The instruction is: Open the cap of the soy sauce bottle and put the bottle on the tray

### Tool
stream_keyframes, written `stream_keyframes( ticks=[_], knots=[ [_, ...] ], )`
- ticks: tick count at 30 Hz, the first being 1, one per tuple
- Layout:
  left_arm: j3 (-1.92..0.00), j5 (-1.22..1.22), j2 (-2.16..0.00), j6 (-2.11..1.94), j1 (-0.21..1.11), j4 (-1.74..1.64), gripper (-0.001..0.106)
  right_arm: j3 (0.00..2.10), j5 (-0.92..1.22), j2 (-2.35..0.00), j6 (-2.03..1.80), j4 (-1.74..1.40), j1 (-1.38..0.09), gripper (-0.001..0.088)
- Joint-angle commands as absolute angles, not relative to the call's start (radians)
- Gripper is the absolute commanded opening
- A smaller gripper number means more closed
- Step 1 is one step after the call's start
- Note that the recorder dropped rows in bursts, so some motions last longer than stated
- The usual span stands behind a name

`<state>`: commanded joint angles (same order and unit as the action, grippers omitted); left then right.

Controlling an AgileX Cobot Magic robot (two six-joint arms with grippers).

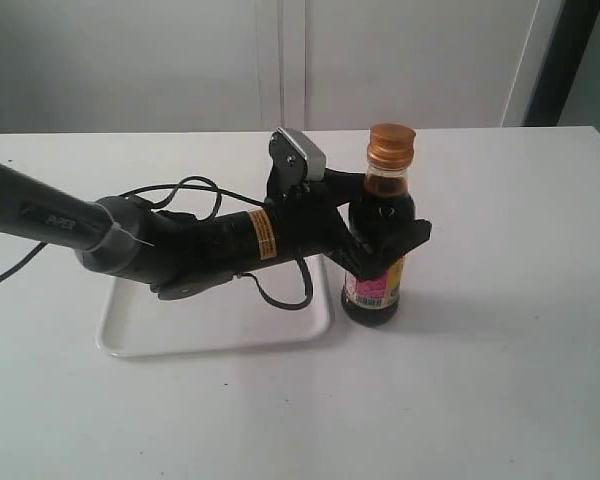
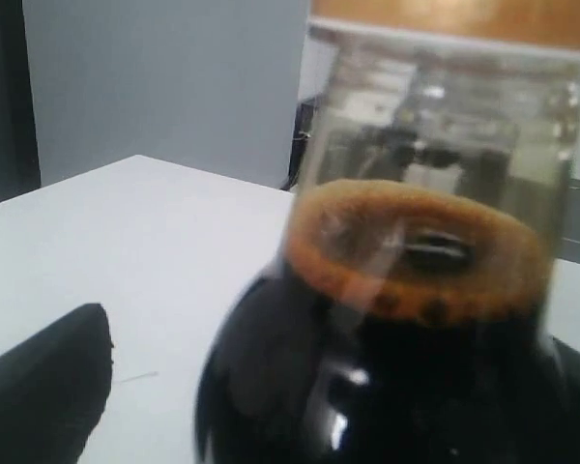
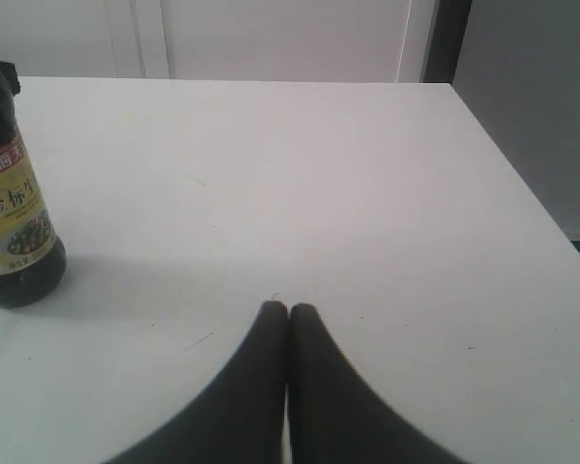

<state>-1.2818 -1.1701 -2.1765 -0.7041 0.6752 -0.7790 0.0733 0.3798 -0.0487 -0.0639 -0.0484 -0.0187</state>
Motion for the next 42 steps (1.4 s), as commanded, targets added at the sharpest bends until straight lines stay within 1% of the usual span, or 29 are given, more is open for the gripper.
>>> stream_keyframes(
  ticks=[5, 8, 10, 11, 14, 15, 16, 17, 21, 26, 28, 30, 34, 37, 39, 41, 42],
  knots=[
    [-1.282, -1.149, -2.177, -0.695, 0.682, -0.771, 0.104, 0.073, 0.380, -0.049, -0.064, -0.048, -0.019, 0.0000],
    [-1.282, -1.136, -2.177, -0.695, 0.682, -0.769, 0.096, 0.073, 0.380, -0.049, -0.064, -0.048, -0.019, 0.0000],
    [-1.282, -1.106, -2.177, -0.699, 0.686, -0.771, 0.085, 0.073, 0.380, -0.049, -0.064, -0.048, -0.019, 0.0000],
    [-1.282, -1.098, -2.177, -0.699, 0.686, -0.771, 0.077, 0.073, 0.380, -0.049, -0.064, -0.048, -0.019, 0.0000],
    [-1.282, -1.096, -2.177, -0.699, 0.688, -0.784, 0.048, 0.073, 0.380, -0.049, -0.064, -0.048, -0.019, 0.0000],
    [-1.282, -1.098, -2.177, -0.699, 0.688, -0.799, 0.027, 0.073, 0.380, -0.049, -0.064, -0.048, -0.019, 0.0000],
    [-1.282, -1.093, -2.177, -0.699, 0.688, -0.809, 0.017, 0.073, 0.380, -0.049, -0.064, -0.048, -0.019, 0.0000],
    [-1.282, -1.077, -2.177, -0.699, 0.688, -0.827, 0.001, 0.073, 0.380, -0.049, -0.064, -0.048, -0.019, 0.0000],
    [-1.282, -1.052, -2.177, -0.692, 0.688, -0.833, 0.000, 0.073, 0.380, -0.049, -0.054, -0.054, -0.019, 0.0000],
    [-1.282, -1.053, -2.177, -0.690, 0.688, -0.838, 0.000, 0.073, 0.375, -0.049, 0.000, -0.173, -0.019, 0.0000],
    [-1.282, -1.053, -2.177, -0.690, 0.688, -0.838, 0.000, 0.069, 0.274, -0.049, -0.027, -0.155, -0.019, 0.0000],
    [-1.282, -1.053, -2.177, -0.690, 0.688, -0.838, 0.000, 0.067, 0.155, -0.049, -0.148, -0.051, -0.019, 0.0000],
    [-1.282, -1.053, -2.177, -0.690, 0.688, -0.838, 0.000, 0.067, 0.015, -0.049, -0.195, -0.024, -0.019, 0.0000],
    [-1.282, -1.053, -2.177, -0.690, 0.688, -0.838, 0.000, 0.067, -0.089, -0.049, -0.352, 0.035, -0.019, 0.0000],
    [-1.282, -1.053, -2.177, -0.690, 0.688, -0.838, 0.000, 0.067, -0.196, -0.049, -0.436, 0.035, -0.019, 0.0000],
    [-1.282, -1.053, -2.177, -0.690, 0.688, -0.841, 0.000, 0.079, -0.231, -0.051, -0.480, 0.033, -0.019, 0.0000],
    [-1.282, -1.053, -2.177, -0.690, 0.688, -0.847, 0.000, 0.093, -0.216, -0.057, -0.485, 0.033, -0.019, 0.0000]
  ],
)
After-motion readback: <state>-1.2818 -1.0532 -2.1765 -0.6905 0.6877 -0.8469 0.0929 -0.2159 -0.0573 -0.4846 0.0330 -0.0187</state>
